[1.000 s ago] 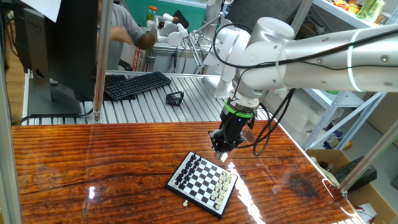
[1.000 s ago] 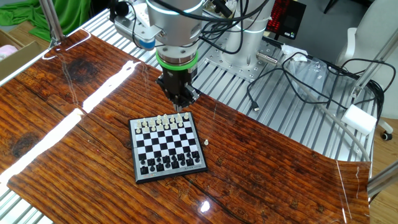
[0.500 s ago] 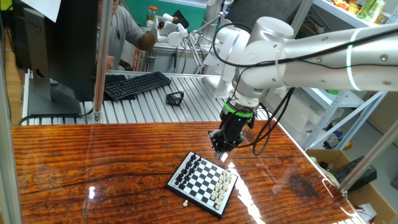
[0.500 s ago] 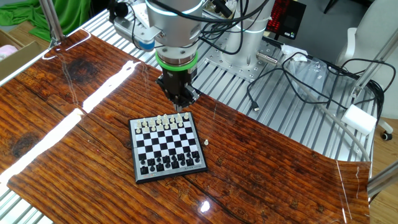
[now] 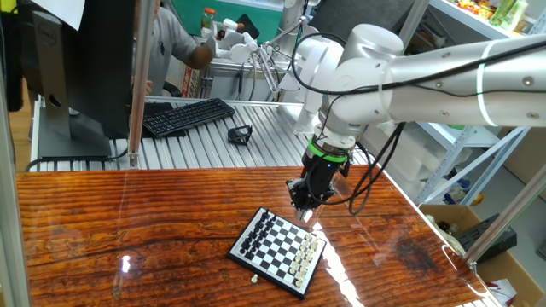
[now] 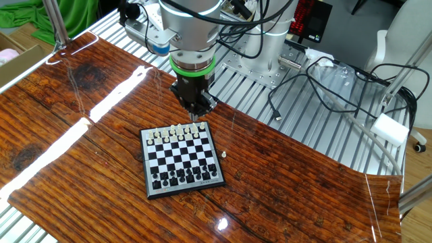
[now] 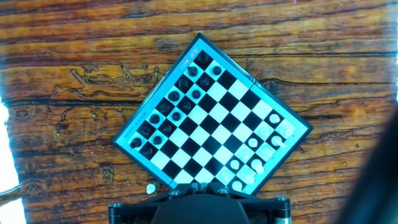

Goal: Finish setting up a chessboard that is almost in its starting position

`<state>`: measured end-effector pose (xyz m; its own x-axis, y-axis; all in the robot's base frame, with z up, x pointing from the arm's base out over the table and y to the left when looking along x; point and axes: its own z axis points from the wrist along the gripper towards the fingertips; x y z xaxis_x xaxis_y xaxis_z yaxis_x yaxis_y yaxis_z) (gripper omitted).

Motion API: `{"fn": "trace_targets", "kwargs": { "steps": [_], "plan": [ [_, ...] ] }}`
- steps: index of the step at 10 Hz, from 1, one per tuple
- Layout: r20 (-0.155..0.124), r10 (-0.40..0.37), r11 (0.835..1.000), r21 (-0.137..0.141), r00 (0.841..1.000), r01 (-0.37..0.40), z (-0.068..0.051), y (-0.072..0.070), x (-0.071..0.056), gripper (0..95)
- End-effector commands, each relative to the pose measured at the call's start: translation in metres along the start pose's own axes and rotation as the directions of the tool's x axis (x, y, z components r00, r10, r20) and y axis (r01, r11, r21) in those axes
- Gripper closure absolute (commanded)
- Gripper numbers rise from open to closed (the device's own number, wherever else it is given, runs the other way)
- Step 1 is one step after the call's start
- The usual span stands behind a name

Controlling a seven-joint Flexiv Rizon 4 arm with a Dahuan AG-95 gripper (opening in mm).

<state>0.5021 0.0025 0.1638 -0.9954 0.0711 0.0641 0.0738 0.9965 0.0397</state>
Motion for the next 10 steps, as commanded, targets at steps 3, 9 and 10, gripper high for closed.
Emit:
{"fn": "trace_targets", "kwargs": {
  "steps": [3,9,10],
  "plan": [
    [-0.019,-0.030,1.000,0.003,0.999,0.031,0.0013,0.0006,-0.0006,95.0],
    [-0.016,-0.025,1.000,0.014,1.000,0.025,0.0024,0.0010,-0.0010,95.0],
    [-0.018,-0.027,1.000,0.014,0.999,0.027,0.0027,0.0011,-0.0011,95.0]
  ]
}}
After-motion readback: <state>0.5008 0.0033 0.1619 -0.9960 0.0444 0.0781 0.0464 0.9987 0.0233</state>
